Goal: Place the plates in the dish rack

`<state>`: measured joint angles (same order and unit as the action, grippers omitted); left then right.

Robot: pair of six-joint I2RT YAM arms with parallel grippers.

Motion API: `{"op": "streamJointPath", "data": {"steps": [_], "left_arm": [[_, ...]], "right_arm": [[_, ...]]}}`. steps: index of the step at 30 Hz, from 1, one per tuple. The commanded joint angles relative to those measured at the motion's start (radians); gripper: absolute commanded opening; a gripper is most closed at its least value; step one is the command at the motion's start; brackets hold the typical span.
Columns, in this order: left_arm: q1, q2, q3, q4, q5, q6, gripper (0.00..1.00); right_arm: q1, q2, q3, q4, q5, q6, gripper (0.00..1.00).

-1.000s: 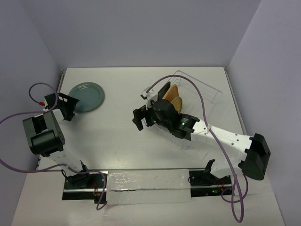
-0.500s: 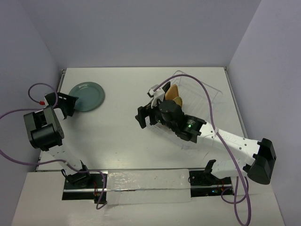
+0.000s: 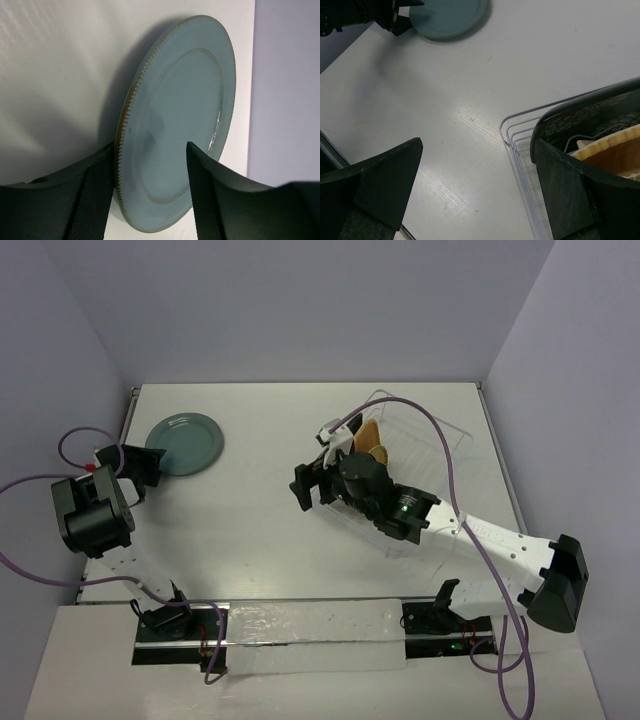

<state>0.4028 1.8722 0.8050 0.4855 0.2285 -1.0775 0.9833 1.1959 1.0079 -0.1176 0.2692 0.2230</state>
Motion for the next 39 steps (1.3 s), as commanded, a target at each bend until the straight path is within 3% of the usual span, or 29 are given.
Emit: {"op": "streamJointPath", "data": {"steps": [1,3,5,8,18,23,29,39], "left_arm": [[0.002,0.034,-0.023,-0.003,0.016,-0.010,0.43],[0.002,0.037,-0.023,0.006,0.023,-0.002,0.27],[0.003,0.039,-0.022,0.010,0.028,0.006,0.20],[0.004,0.038,-0.024,0.012,0.029,0.007,0.01],[0.000,-0.057,-0.067,0.060,0.062,0.043,0.00],[-0.029,-0.290,-0.095,0.053,0.068,0.118,0.00],[-0.137,-0.581,-0.111,-0.072,-0.116,0.242,0.00],[-0.233,-0.865,-0.110,-0.253,-0.019,0.332,0.00]], "right_arm": [[0.002,-0.058,-0.009,0.043,0.041,0.006,1.00],[0.003,-0.073,-0.019,0.043,0.046,0.006,1.00],[0.003,-0.084,-0.023,0.044,0.042,0.002,1.00],[0.003,-0.096,-0.028,0.044,0.042,-0.005,1.00],[0.003,-0.124,-0.052,0.044,0.059,-0.015,1.00],[0.003,-0.129,-0.062,0.042,0.075,-0.013,1.00],[0.003,-0.142,-0.083,0.042,0.102,0.014,1.00],[0.003,-0.134,-0.110,0.042,0.094,0.040,1.00]]}}
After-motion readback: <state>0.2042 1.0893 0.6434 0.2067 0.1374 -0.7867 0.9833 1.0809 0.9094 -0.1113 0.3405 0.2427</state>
